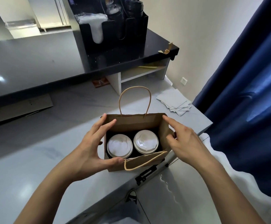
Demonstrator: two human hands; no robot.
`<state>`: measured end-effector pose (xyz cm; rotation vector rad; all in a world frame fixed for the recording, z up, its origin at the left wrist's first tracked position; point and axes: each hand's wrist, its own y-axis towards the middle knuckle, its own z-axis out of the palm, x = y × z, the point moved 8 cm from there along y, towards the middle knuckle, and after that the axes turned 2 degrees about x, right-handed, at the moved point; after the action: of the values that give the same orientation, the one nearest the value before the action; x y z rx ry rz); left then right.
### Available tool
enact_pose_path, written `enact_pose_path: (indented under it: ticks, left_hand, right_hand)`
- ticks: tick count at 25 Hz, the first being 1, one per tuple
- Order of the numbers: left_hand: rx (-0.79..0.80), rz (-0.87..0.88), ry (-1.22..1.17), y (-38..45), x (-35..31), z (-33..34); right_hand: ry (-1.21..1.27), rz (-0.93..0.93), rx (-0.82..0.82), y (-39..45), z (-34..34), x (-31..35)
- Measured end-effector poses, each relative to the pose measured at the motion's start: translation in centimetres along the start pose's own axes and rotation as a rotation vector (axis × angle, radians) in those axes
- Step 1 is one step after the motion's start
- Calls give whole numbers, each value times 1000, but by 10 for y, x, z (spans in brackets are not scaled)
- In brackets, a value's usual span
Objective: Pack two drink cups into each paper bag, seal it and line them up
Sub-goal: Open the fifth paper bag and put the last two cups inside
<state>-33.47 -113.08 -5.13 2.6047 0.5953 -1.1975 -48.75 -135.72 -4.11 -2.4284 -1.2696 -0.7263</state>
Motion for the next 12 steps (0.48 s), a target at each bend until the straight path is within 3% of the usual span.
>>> enact_pose_path:
  ticks: [12]
  left_hand:
    - [-11, -16, -10, 105, 11, -11]
  right_hand:
    - [9, 10, 13, 107, -18, -37]
